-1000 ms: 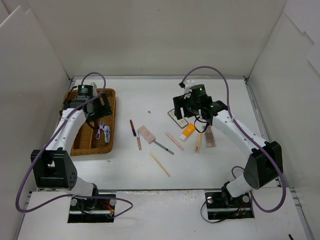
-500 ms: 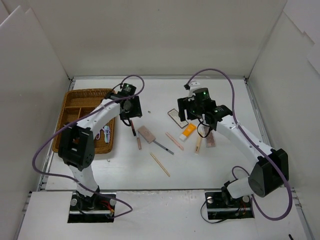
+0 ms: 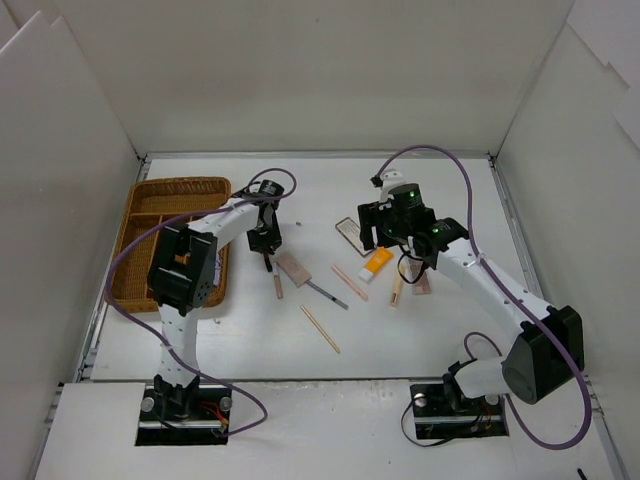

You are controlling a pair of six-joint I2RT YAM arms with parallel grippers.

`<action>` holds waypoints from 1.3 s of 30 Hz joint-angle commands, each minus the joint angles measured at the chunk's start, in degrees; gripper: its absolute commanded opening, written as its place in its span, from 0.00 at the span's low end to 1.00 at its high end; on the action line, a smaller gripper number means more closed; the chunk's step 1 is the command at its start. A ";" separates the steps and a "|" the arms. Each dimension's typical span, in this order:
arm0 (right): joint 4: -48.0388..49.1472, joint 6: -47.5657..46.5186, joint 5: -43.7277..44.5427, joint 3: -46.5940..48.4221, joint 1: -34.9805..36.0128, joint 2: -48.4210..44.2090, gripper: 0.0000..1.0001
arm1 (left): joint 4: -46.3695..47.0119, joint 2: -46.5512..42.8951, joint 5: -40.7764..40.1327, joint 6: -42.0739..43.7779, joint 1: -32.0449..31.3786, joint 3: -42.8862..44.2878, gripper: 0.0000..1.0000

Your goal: Organize the makeup

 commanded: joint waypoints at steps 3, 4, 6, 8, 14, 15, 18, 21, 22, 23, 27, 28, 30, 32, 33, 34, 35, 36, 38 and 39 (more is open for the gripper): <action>1.95 0.68 1.77 0.19 0.44 -2.37 0.67 | -0.07 0.59 -0.17 -0.46 1.03 3.38 0.20; 1.95 0.59 1.69 0.19 0.53 -2.37 0.67 | -0.07 1.12 0.18 -0.29 1.64 3.73 0.15; 2.04 0.59 1.60 0.28 0.35 -2.19 0.67 | -0.50 1.21 0.36 -0.11 2.26 4.08 0.00; 2.04 0.59 1.69 0.45 0.44 -2.19 0.67 | -0.33 -0.72 0.45 0.67 2.79 3.65 0.00; 2.04 -0.02 1.69 1.51 0.35 -2.02 0.67 | -1.12 -13.80 -2.36 8.31 4.63 4.87 0.00; 2.04 -0.20 1.60 1.94 0.35 -1.84 0.67 | -1.21 -15.65 -2.10 11.81 5.51 4.96 0.00; 2.12 -0.72 1.16 2.56 0.35 -1.49 0.67 | -1.30 -21.80 -1.05 16.74 10.16 3.21 0.00; 2.04 -0.90 0.37 2.83 0.35 -0.79 0.67 | 0.10 -26.56 -0.43 20.19 15.61 -1.80 0.00; 2.04 -1.07 0.11 3.00 0.35 -0.70 0.67 | 0.28 -27.78 -0.34 23.07 16.84 -3.46 0.00; 2.21 -1.16 0.02 3.09 0.35 -0.35 0.67 | 0.11 -28.23 -0.78 24.14 17.99 -4.00 0.00; 2.12 -1.43 -1.12 3.53 0.53 0.36 0.67 | 0.19 -28.24 -3.67 29.24 21.95 -5.14 0.00; 2.21 -1.52 -1.39 3.62 0.35 0.45 0.67 | 0.46 -27.45 -5.60 30.03 23.00 -5.41 0.00; 2.30 -1.60 -1.91 3.62 0.27 0.71 0.67 | 1.42 -26.40 -7.10 31.61 23.79 -5.59 0.00; 2.39 -1.60 -2.27 3.44 0.35 0.62 0.67 | 1.43 -24.37 -8.07 32.32 24.50 -4.89 0.00; 2.39 -1.52 -2.36 3.27 0.44 0.62 0.67 | 1.25 -23.58 -8.25 32.67 25.02 -4.62 0.00; 2.39 -1.60 -2.36 3.01 0.27 0.53 0.67 | 1.16 -22.01 -9.12 32.67 25.03 -4.01 0.00; 2.30 -1.78 -2.44 2.92 0.26 0.45 0.67 | 1.16 -21.47 -10.00 32.67 25.64 -4.00 0.00; 2.39 -1.87 -2.27 2.65 0.26 0.10 0.67 | 1.34 -20.77 -10.27 32.59 25.64 -4.00 0.00; 2.39 -2.04 -2.18 1.95 0.44 -0.61 0.67 | 1.69 -19.19 -10.27 32.32 27.31 -3.92 0.00; 2.39 -2.04 -2.18 1.86 0.35 -0.78 0.67 | 1.95 -18.23 -9.58 32.50 27.31 -3.83 0.00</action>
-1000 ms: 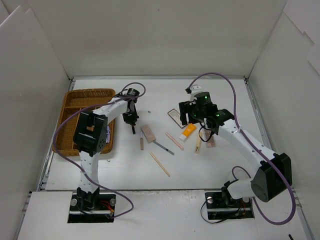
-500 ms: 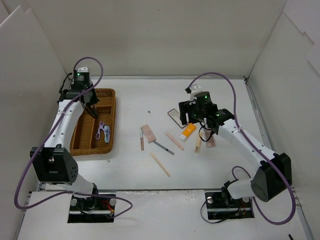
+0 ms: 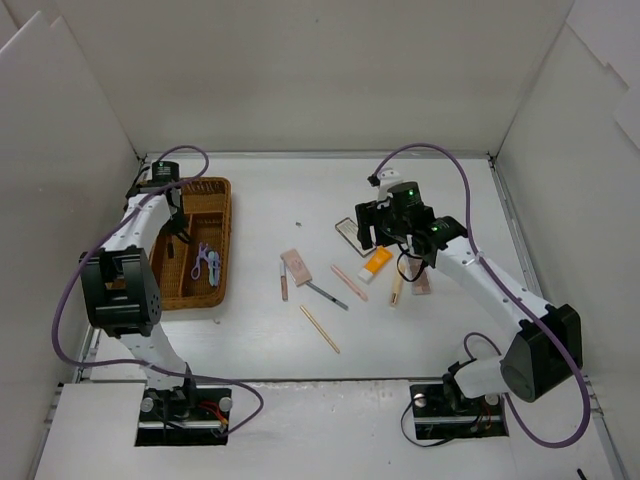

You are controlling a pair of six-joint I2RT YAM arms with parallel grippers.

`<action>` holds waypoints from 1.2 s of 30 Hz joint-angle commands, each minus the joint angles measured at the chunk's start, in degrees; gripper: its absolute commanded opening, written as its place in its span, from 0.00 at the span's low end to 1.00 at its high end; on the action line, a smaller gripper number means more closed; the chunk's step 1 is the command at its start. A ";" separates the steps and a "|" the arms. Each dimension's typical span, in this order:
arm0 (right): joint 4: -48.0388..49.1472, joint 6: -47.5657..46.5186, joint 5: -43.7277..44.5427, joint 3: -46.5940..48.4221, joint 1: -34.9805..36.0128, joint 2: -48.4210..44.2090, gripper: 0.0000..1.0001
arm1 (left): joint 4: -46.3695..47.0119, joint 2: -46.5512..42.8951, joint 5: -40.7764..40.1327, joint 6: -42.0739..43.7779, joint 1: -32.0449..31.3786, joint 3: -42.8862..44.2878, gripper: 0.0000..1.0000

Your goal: Organize the makeup

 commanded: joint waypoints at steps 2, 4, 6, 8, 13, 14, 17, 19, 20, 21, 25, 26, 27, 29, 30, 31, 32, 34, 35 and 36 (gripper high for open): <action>2.34 -1.26 -0.11 0.40 0.35 -1.75 0.68 | 1.48 0.49 -1.68 1.70 1.68 3.17 0.04; 2.34 -1.43 0.07 0.13 0.26 -1.92 0.68 | 0.86 1.03 -0.63 1.18 1.68 3.52 0.18; 2.34 -1.43 0.34 0.04 0.27 -2.01 0.68 | 1.29 0.42 -0.45 1.00 1.68 2.91 0.31; 2.34 -1.43 0.51 0.04 0.26 -2.01 0.68 | 1.47 -0.20 0.08 0.47 1.68 2.03 0.48; 2.34 -1.26 0.95 0.39 0.27 -2.01 0.68 | -0.11 -3.19 2.36 -1.72 -0.69 2.46 0.68; 2.43 -1.26 1.30 0.57 0.18 -2.01 0.68 | -0.63 -3.71 3.23 -2.51 -1.48 2.73 0.69; 2.34 -0.64 2.18 0.66 0.26 -2.19 0.68 | -1.87 -6.61 9.73 -6.45 -6.66 2.82 0.68; 2.26 -0.12 2.88 0.74 0.26 -2.19 0.68 | -2.83 -7.93 11.15 -8.92 -12.78 2.47 0.68; 2.34 0.15 3.23 0.74 0.09 -2.27 0.68 | -2.92 -8.29 11.33 -11.28 -14.83 2.29 0.67; 2.34 0.41 3.41 0.74 0.09 -2.28 0.68 | -3.01 -8.20 11.33 -12.44 -16.94 1.77 0.67; 2.34 1.11 3.50 0.57 0.18 -3.06 0.67 | -1.87 -7.41 13.18 -17.45 -24.06 -0.69 0.63; 2.17 1.20 3.76 0.48 0.09 -3.24 0.67 | -1.35 -6.71 13.17 -18.33 -25.82 -1.31 0.62; 2.26 1.46 4.11 0.31 0.18 -3.59 0.68 | -1.08 -6.19 13.52 -19.47 -26.53 -2.18 0.61; 2.26 2.17 4.11 -0.04 0.18 -4.03 0.67 | 0.93 -5.13 15.10 -20.35 -28.28 -3.50 0.60; 2.26 2.34 3.85 -0.22 0.18 -4.21 0.68 | 1.73 -4.86 15.11 -21.32 -28.90 -5.08 0.59; 2.26 2.52 3.50 -0.57 0.18 -4.73 0.67 | 2.52 -4.43 15.11 -21.59 -29.43 -5.70 0.59; 2.26 2.70 2.98 -0.75 0.18 -5.00 0.67 | 3.31 -3.64 14.76 -21.85 -30.48 -6.06 0.58; 2.26 3.05 2.88 -1.36 0.18 -5.78 0.67 | 3.75 -2.41 14.41 -22.90 -31.19 -6.67 0.54; 2.34 3.22 2.97 -1.54 0.18 -6.23 0.67 | 4.28 -1.10 14.58 -23.26 -31.19 -6.85 0.53; 2.26 3.49 3.06 -1.80 0.18 -6.40 0.67 | 4.54 -0.65 15.10 -23.61 -31.72 -7.28 0.51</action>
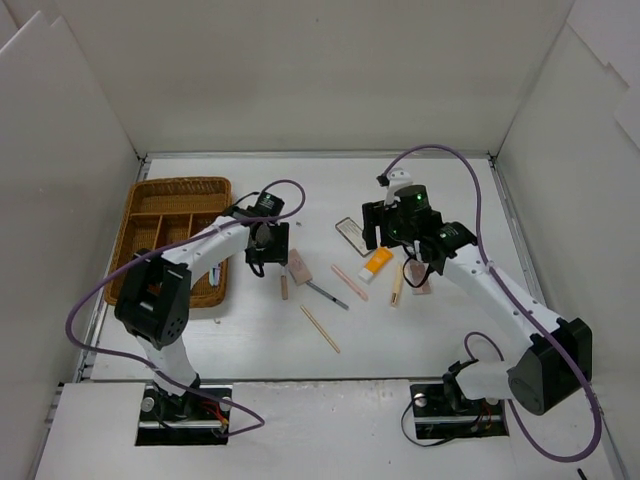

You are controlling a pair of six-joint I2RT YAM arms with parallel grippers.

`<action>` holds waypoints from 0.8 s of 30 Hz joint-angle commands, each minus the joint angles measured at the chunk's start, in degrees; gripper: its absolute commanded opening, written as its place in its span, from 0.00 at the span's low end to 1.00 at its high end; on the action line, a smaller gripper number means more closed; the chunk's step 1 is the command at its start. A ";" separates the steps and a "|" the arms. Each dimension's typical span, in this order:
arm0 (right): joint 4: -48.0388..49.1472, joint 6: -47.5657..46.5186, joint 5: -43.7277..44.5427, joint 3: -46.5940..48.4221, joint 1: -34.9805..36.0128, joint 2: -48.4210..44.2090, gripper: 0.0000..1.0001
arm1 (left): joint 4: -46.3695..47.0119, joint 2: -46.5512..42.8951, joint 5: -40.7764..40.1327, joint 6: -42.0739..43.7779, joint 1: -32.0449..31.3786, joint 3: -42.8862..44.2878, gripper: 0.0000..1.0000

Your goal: Organize the makeup

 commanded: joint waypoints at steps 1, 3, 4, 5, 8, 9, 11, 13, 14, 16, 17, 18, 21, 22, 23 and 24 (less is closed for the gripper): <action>2.17 1.56 1.00 -0.88 0.35 -3.34 0.67 | 3.93 0.71 0.79 -3.35 -1.73 0.21 0.50; 2.17 2.27 1.36 -1.50 0.18 -3.96 0.67 | 4.90 2.11 1.14 -3.79 -2.43 -0.14 0.48; 2.17 2.62 1.62 -2.03 0.26 -4.66 0.67 | 5.17 2.47 1.23 -3.88 -3.05 -0.14 0.48; 2.17 3.23 1.71 -2.29 0.44 -4.93 0.67 | 5.17 3.52 1.06 -3.88 -3.06 -0.06 0.48; 1.99 4.29 2.32 -3.26 0.44 -6.33 0.67 | 4.91 4.49 0.54 -4.58 -4.19 0.03 0.46; 1.91 4.64 2.59 -3.52 0.70 -6.77 0.67 | 4.73 4.67 0.01 -4.76 -4.20 -0.32 0.45; 1.91 5.51 2.50 -4.67 0.79 -8.18 0.66 | 4.90 4.76 -0.52 -5.28 -4.20 -1.72 0.44; 1.64 5.87 4.34 -5.55 1.23 -9.85 0.67 | 4.99 4.93 -1.14 -5.64 -4.20 -2.60 0.41; 1.47 6.13 4.43 -5.90 1.14 -10.29 0.67 | 4.99 5.28 -1.31 -5.98 -4.20 -3.21 0.38; 1.12 5.96 4.78 -6.60 1.23 -11.95 0.67 | 5.34 5.72 -1.32 -6.51 -4.20 -3.66 0.35; 0.94 5.79 4.79 -6.86 1.23 -12.48 0.67 | 5.34 5.72 -1.49 -6.95 -4.20 -4.01 0.29; 0.68 5.52 4.87 -7.21 1.23 -13.01 0.67 | 5.52 5.81 -1.75 -7.30 -4.20 -4.27 0.26; 0.41 4.12 4.61 -7.83 1.41 -14.42 0.67 | 5.17 6.16 -2.28 -8.18 -4.20 -4.10 0.12; 0.24 3.42 4.26 -7.92 1.23 -15.12 0.67 | 4.99 5.73 -2.28 -8.19 -4.20 -4.01 0.06; 0.15 3.15 4.09 -8.09 1.32 -15.39 0.67 | 4.64 5.38 -4.72 -8.10 -4.20 -3.75 0.00; -0.03 2.89 4.00 -8.36 1.23 -16.00 0.66 | 4.12 4.85 -5.27 -7.49 -4.20 -3.49 0.00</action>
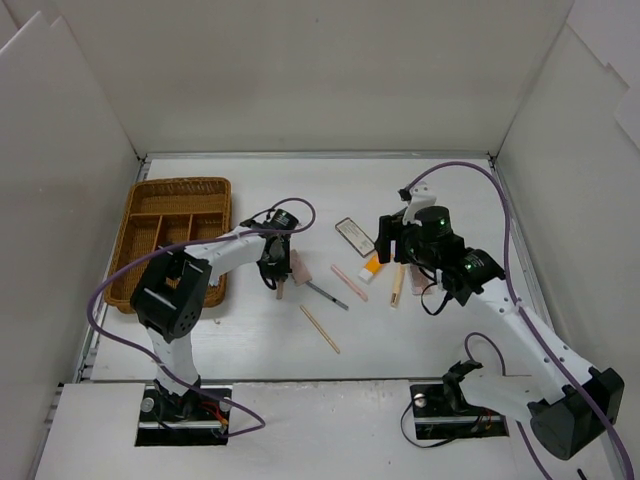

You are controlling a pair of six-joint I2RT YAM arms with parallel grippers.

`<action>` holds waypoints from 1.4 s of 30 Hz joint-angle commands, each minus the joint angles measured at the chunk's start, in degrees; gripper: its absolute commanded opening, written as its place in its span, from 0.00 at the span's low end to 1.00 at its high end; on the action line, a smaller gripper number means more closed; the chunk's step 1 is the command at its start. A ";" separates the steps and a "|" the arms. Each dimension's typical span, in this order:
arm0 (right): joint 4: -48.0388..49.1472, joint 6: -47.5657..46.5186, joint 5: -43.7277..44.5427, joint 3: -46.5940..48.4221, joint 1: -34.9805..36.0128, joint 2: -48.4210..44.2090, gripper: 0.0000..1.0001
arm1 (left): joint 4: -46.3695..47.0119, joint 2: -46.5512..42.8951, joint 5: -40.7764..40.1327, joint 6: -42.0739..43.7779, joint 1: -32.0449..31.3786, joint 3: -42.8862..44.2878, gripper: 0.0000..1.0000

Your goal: Organize the makeup

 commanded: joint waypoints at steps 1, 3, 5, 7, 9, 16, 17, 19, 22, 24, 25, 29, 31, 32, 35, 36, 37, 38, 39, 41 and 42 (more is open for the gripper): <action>0.93 -1.81 0.76 -0.54 0.23 -2.17 0.66 | -1.85 -3.21 -3.87 0.12 0.02 0.73 0.00; -0.12 -2.08 0.32 -0.62 0.31 -3.31 0.66 | -4.57 -5.76 -6.59 1.18 1.59 2.31 0.00; -0.21 -2.08 -1.25 -0.97 0.14 -4.28 0.67 | -6.25 -11.47 -9.05 4.33 3.26 2.41 0.00; -0.21 -1.73 -2.84 -1.59 0.40 -5.86 0.66 | -7.39 -17.08 -10.64 8.01 7.47 2.23 0.00; -0.21 -1.20 -3.72 -1.59 0.40 -6.56 0.66 | -9.32 -20.09 -11.69 10.58 11.60 3.37 0.00; -0.91 -1.20 -6.18 -1.15 1.46 -5.87 0.66 | -8.02 -23.80 -11.00 27.17 29.53 6.79 0.00; -0.92 -1.29 -6.62 -0.80 1.72 -5.43 0.66 | -7.93 -21.88 -11.08 28.59 30.68 7.50 0.00; -0.83 -1.47 -6.89 -0.71 1.63 -4.99 0.66 | -7.49 -19.68 -11.52 31.23 33.49 9.60 0.00; -0.74 -1.99 -7.24 -1.41 1.63 -4.37 0.65 | -6.00 -15.46 -11.96 34.93 35.96 11.98 0.00; -0.91 -2.17 -7.24 -1.50 1.72 -3.75 0.65 | -5.90 -12.20 -10.83 35.90 36.49 13.82 0.00; -0.83 -2.26 -6.98 -1.76 1.72 -3.75 0.66 | -5.90 -10.37 -10.82 36.07 37.19 14.44 0.00; -0.83 -1.99 -6.28 -2.47 1.81 -4.98 0.66 | -6.17 -7.63 -11.61 35.90 37.20 15.24 0.10; -0.91 -1.99 -5.83 -2.73 1.81 -5.16 0.67 | -6.52 -7.27 -12.22 35.20 37.20 15.15 0.24; -1.18 -2.17 -5.57 -2.82 1.81 -5.07 0.67 | -6.52 -7.36 -12.49 34.67 37.20 15.06 0.30; -1.97 -2.26 -5.74 -2.91 1.98 -4.99 0.67 | -7.13 -8.93 -11.61 32.65 37.20 14.89 0.55; -2.14 -2.17 -5.83 -2.91 2.07 -4.81 0.67 | -7.48 -9.46 -11.35 31.69 37.20 14.97 0.63; -2.32 -2.17 -6.01 -3.00 2.07 -4.46 0.67 | -7.66 -10.17 -11.17 31.33 36.41 14.89 0.67; -2.50 -1.99 -6.18 -2.91 2.25 -4.20 0.67 | -8.10 -11.65 -11.52 30.72 36.41 14.80 0.69; -2.76 -1.91 -6.27 -2.82 2.33 -4.19 0.66 | -8.54 -12.36 -11.61 29.93 35.62 14.80 0.74; -3.46 -1.73 -6.62 -2.64 2.95 -3.49 0.65 | -10.46 -14.46 -10.38 27.39 35.00 15.06 0.76; -3.72 -1.73 -6.54 -2.64 3.39 -3.32 0.65 | -11.17 -15.18 -8.81 26.24 34.48 15.06 0.76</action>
